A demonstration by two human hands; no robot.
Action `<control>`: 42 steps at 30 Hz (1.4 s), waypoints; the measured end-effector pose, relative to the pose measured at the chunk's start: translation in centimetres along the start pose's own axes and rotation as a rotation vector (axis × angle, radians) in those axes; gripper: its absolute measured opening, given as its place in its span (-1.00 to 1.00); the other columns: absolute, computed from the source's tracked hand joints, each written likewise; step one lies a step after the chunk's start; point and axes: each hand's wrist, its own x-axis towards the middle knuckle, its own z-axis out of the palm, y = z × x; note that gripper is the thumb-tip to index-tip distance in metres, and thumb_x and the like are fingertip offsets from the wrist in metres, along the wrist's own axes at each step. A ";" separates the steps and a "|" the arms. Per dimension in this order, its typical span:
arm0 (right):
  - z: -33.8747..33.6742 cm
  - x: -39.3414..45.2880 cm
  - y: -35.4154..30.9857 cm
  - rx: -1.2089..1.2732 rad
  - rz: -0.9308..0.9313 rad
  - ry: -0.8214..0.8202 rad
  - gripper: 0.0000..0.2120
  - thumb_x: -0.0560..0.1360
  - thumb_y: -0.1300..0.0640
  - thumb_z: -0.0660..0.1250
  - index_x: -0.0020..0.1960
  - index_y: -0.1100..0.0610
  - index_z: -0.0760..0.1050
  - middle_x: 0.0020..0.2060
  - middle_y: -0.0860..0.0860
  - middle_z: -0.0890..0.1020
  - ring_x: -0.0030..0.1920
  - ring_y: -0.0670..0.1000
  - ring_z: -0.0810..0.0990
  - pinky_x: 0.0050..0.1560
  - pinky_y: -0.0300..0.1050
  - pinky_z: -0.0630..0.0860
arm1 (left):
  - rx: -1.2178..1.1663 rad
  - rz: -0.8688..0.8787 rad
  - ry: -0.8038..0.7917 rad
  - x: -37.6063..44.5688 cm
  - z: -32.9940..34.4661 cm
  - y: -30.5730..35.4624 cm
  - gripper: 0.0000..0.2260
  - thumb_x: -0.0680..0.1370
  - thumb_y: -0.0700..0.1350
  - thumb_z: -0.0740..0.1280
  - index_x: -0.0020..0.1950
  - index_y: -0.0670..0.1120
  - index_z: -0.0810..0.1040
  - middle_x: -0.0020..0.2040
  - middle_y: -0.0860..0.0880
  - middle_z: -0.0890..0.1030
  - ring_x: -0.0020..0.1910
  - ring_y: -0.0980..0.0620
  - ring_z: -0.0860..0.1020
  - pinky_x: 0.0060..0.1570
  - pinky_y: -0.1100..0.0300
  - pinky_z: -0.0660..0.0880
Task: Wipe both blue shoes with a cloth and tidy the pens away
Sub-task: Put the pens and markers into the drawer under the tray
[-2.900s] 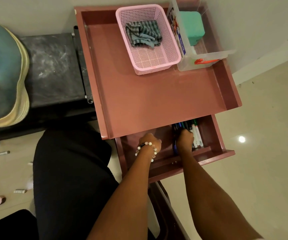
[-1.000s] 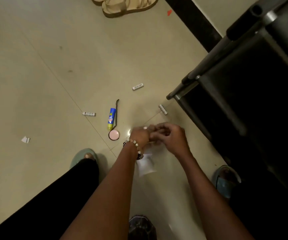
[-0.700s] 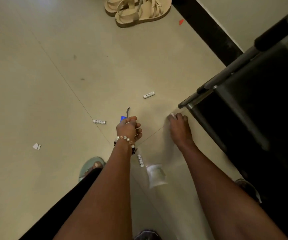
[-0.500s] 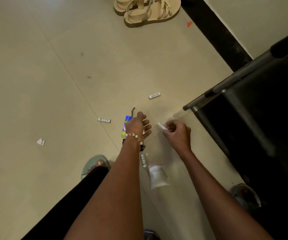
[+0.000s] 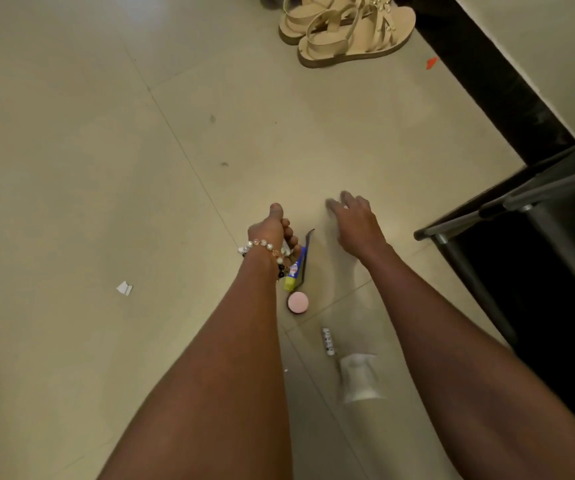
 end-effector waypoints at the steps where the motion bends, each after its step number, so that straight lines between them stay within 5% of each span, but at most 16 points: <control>1: 0.6 0.1 -0.2 -0.087 -0.008 0.009 -0.53 0.48 0.39 0.18 0.37 0.17 0.34 0.35 0.20 0.33 0.30 0.26 0.29 0.13 0.05 0.43 | 0.001 0.000 -0.014 0.4 -0.2 0.2 -0.62 0.61 0.11 0.22 -0.31 -0.10 0.41 -0.53 0.02 0.37 -0.57 0.06 0.32 -0.47 0.28 0.34; 6: 1.2 -1.6 -0.5 -0.086 0.061 0.126 -0.74 0.46 0.43 0.21 0.10 0.24 0.50 0.02 0.15 0.56 0.09 0.16 0.47 -0.16 -0.10 0.40 | 0.026 0.014 -0.037 0.9 -1.2 -0.3 -0.64 0.64 0.07 0.16 -0.19 -0.14 0.51 -0.40 -0.02 0.42 -0.48 0.05 0.37 -0.47 0.28 0.36; 9: -0.1 -3.9 -1.8 0.610 0.452 0.168 -0.79 0.40 0.36 0.38 0.00 0.18 0.61 -0.14 0.07 0.65 -0.04 0.08 0.59 -0.11 -0.17 0.49 | 0.010 -0.009 -0.046 0.0 -1.2 -1.2 -0.63 0.66 0.04 0.12 -0.19 -0.16 0.51 -0.43 -0.02 0.45 -0.51 0.03 0.38 -0.50 0.31 0.34; 12: -3.3 -7.3 -4.7 1.174 0.494 0.106 -0.77 0.31 0.35 0.51 -0.09 0.16 0.59 -0.27 0.02 0.63 -0.23 -0.02 0.61 -0.11 -0.05 0.62 | 0.047 -0.054 -0.058 -1.9 -0.9 -2.3 -0.64 0.64 0.01 0.13 -0.20 -0.18 0.50 -0.39 -0.08 0.51 -0.49 0.00 0.44 -0.48 0.31 0.41; 16: -5.8 -11.3 -7.8 1.038 0.391 0.109 -0.83 0.28 0.28 0.54 -0.19 0.14 0.60 -0.31 -0.02 0.66 -0.27 -0.11 0.63 -0.20 -0.27 0.57 | 0.262 -0.087 0.001 -1.5 -2.3 -4.2 -0.54 0.39 0.21 0.30 0.00 -0.17 0.60 -0.03 -0.20 0.67 -0.10 -0.16 0.65 -0.02 -0.11 0.59; 18: -6.3 -12.6 -8.8 1.024 0.337 0.125 -0.88 0.32 0.23 0.53 -0.21 0.14 0.59 -0.33 -0.04 0.65 -0.29 -0.14 0.62 -0.24 -0.34 0.54 | 0.241 -0.139 -0.037 -3.5 -2.6 -3.9 -0.52 0.47 0.24 0.29 0.05 -0.17 0.59 -0.04 -0.16 0.67 -0.11 -0.16 0.66 -0.14 -0.07 0.61; 20: -6.4 -13.6 -9.0 0.964 0.340 0.238 -0.89 0.38 0.18 0.50 -0.26 0.13 0.58 -0.37 -0.07 0.63 -0.34 -0.17 0.59 -0.29 -0.37 0.50 | 0.149 -0.208 -0.126 -5.7 -2.7 -3.3 -0.56 0.59 0.21 0.18 -0.14 -0.16 0.55 -0.22 -0.12 0.63 -0.31 -0.07 0.62 -0.32 0.11 0.59; 22: -5.1 -14.2 -8.3 0.932 0.484 0.358 -0.85 0.41 0.16 0.48 -0.28 0.17 0.56 -0.39 -0.04 0.62 -0.34 -0.08 0.59 -0.25 -0.17 0.56 | 0.094 -0.231 -0.170 -5.9 -3.3 -3.3 -0.54 0.60 0.20 0.15 -0.32 -0.11 0.42 -0.37 -0.05 0.46 -0.43 0.02 0.44 -0.34 0.22 0.44; 24: -2.4 -15.0 -7.5 0.787 0.564 0.183 -0.91 0.41 0.19 0.45 -0.19 0.20 0.58 -0.27 0.05 0.66 -0.19 0.06 0.61 -0.12 -0.04 0.55 | 0.099 -0.217 -0.171 -5.8 -3.9 -2.0 -0.58 0.59 0.16 0.23 -0.35 -0.07 0.33 -0.47 -0.01 0.37 -0.46 0.05 0.34 -0.38 0.25 0.36; 27: 2.7 -17.0 -7.2 0.345 0.358 -0.241 -0.74 0.41 0.18 0.43 0.06 0.20 0.48 0.04 0.14 0.56 0.07 0.17 0.51 0.04 -0.06 0.39 | 0.192 -0.166 -0.181 -4.8 -5.3 1.1 -0.62 0.57 0.10 0.30 -0.35 -0.05 0.31 -0.56 0.02 0.36 -0.57 0.08 0.37 -0.45 0.33 0.43; 31: 6.6 -17.3 -7.7 0.215 0.297 -0.088 -0.78 0.41 0.38 0.32 0.05 0.28 0.45 0.03 0.23 0.50 0.01 0.27 0.51 0.02 0.03 0.42 | 0.343 -0.069 -0.189 -3.7 -7.3 6.1 -0.69 0.56 0.10 0.31 -0.25 -0.07 0.41 -0.53 0.03 0.43 -0.57 0.10 0.47 -0.39 0.21 0.60; 34: 5.8 -16.1 -8.5 0.457 0.535 0.100 -0.83 0.37 0.42 0.28 -0.05 0.28 0.50 -0.10 0.21 0.56 -0.06 0.26 0.53 -0.08 0.00 0.42 | 0.374 -0.032 -0.179 -3.2 -8.6 8.2 -0.69 0.58 0.11 0.29 -0.23 -0.08 0.44 -0.51 0.02 0.46 -0.54 0.09 0.50 -0.34 0.18 0.61; 37: 1.1 -14.3 -10.7 1.021 0.824 0.272 -0.79 0.33 0.36 0.43 -0.09 0.17 0.54 -0.27 0.02 0.61 -0.19 0.03 0.62 -0.14 -0.16 0.56 | 0.284 -0.051 -0.202 -2.8 -9.7 7.6 -0.66 0.61 0.12 0.21 -0.25 -0.08 0.41 -0.53 0.03 0.43 -0.56 0.08 0.46 -0.32 0.20 0.58; 39: -2.2 -12.7 -12.9 1.240 0.661 0.206 -0.77 0.30 0.32 0.51 -0.10 0.15 0.57 -0.26 -0.01 0.64 -0.23 -0.08 0.63 -0.17 -0.30 0.56 | 0.217 -0.062 -0.190 -2.2 -10.5 6.0 -0.65 0.61 0.15 0.19 -0.23 -0.08 0.42 -0.51 0.02 0.45 -0.52 0.06 0.47 -0.25 0.14 0.54; 42: -5.1 -10.0 -16.1 1.290 0.370 0.067 -0.77 0.32 0.28 0.53 -0.06 0.16 0.59 -0.21 0.05 0.66 -0.18 -0.07 0.63 -0.11 -0.22 0.60 | 0.161 -0.078 -0.166 -2.2 -11.6 3.9 -0.59 0.58 0.22 0.20 -0.06 -0.14 0.49 -0.32 -0.07 0.56 -0.35 -0.02 0.55 -0.21 0.07 0.55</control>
